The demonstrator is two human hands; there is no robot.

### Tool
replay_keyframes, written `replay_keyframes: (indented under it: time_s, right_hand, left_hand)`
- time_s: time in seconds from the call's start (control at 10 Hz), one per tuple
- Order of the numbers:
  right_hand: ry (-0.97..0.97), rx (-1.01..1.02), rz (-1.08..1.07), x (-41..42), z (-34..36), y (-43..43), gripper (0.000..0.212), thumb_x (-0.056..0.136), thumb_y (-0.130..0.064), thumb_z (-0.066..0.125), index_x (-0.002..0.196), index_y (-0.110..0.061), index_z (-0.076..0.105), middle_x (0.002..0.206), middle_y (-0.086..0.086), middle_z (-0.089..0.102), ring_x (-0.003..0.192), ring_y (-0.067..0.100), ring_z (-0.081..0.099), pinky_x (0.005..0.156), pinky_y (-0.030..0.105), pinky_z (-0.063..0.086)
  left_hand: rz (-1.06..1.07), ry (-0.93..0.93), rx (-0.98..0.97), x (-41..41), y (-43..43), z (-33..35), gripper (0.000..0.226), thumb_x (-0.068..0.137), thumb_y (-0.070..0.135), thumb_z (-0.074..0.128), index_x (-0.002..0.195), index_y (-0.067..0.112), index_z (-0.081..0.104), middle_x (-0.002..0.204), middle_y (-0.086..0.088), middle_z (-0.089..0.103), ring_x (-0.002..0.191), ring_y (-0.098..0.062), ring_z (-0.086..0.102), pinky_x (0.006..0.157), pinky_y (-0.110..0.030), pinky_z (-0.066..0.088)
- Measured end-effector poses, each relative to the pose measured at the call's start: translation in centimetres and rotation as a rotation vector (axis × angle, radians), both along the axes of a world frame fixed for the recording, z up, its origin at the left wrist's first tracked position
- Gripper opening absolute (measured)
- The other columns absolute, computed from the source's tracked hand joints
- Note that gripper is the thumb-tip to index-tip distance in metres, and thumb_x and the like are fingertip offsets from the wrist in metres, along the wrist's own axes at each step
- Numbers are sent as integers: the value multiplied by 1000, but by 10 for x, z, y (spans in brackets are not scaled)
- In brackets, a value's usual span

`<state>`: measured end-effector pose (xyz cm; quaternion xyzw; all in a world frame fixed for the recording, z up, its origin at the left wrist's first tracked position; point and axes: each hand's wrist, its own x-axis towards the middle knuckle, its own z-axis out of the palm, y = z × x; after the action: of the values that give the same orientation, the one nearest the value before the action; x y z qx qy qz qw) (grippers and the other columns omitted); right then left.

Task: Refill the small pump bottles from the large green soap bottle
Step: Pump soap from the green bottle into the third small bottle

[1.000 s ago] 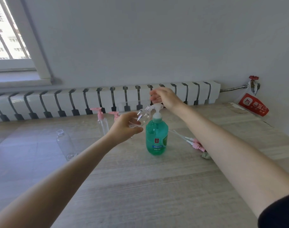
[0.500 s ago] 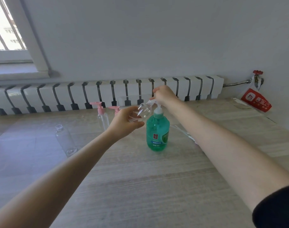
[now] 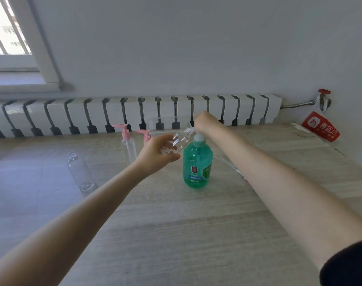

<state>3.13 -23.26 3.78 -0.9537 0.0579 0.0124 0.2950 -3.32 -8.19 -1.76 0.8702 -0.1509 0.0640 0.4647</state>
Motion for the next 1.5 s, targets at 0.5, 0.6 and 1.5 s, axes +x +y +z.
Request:
replay_keyframes:
  time_s: [0.5, 0.6, 1.5]
  right_hand:
    - [36, 123, -31, -13, 15, -1, 23, 96, -7, 34, 73, -5, 39, 79, 6, 40, 62, 14, 34, 56, 25, 33]
    - [56, 165, -106, -9, 17, -1, 16, 93, -12, 41, 108, -7, 44, 102, 11, 42, 85, 21, 41, 54, 26, 34]
    - [74, 51, -92, 8, 0, 2, 38, 97, -16, 40, 133, -4, 37, 131, 16, 45, 70, 15, 40, 50, 25, 28]
  left_hand:
    - [18, -8, 9, -3, -2, 11, 50, 81, 6, 70, 128, 12, 53, 95, 7, 62, 97, -13, 60, 89, -35, 53]
    - [21, -8, 6, -2, -3, 13, 49, 81, 6, 70, 127, 12, 53, 95, 8, 60, 91, -8, 59, 85, -26, 52]
    - [6, -25, 52, 0, 1, 3, 51, 79, 5, 71, 127, 10, 55, 100, 4, 62, 97, -13, 61, 92, -28, 50]
